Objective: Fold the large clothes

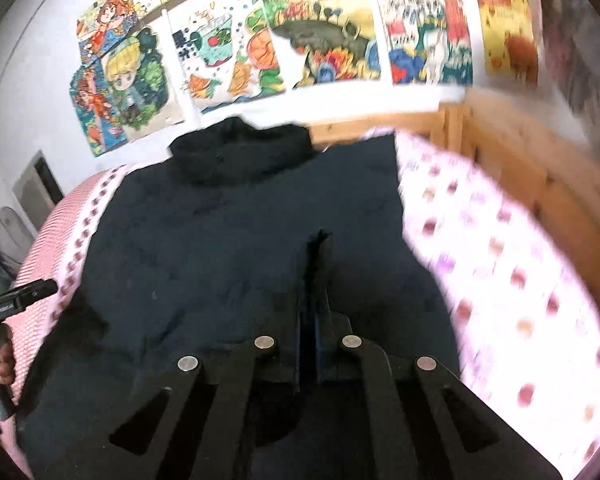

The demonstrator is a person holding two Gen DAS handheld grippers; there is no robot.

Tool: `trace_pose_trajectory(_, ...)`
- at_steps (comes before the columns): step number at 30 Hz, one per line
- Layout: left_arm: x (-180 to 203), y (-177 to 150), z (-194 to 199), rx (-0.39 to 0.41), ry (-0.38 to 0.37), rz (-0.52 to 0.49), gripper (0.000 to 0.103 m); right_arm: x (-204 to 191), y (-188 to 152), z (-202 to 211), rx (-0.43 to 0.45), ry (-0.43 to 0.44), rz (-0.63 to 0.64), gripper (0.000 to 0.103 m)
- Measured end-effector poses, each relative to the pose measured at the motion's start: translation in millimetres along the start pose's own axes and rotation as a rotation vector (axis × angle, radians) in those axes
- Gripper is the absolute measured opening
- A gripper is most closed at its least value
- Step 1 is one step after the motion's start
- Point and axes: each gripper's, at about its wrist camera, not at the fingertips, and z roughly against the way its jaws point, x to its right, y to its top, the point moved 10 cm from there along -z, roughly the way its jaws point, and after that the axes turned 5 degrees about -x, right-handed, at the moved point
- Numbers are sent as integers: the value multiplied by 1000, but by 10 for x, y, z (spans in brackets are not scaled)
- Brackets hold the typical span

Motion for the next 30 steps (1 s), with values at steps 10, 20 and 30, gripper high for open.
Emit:
trace_pose_trajectory(10,417,512,-561,-40,-50,-76,77,-92,531,-353,40,-100,103,45)
trace_pose_trajectory(20,322,88,-1160,-91,85,-169,90,-323,-176,-1095,-144,-10,219,60)
trace_pose_trajectory(30,294,0,-1343,-83,97,-157,96,-285,-318,-1352,-145,45,188,61)
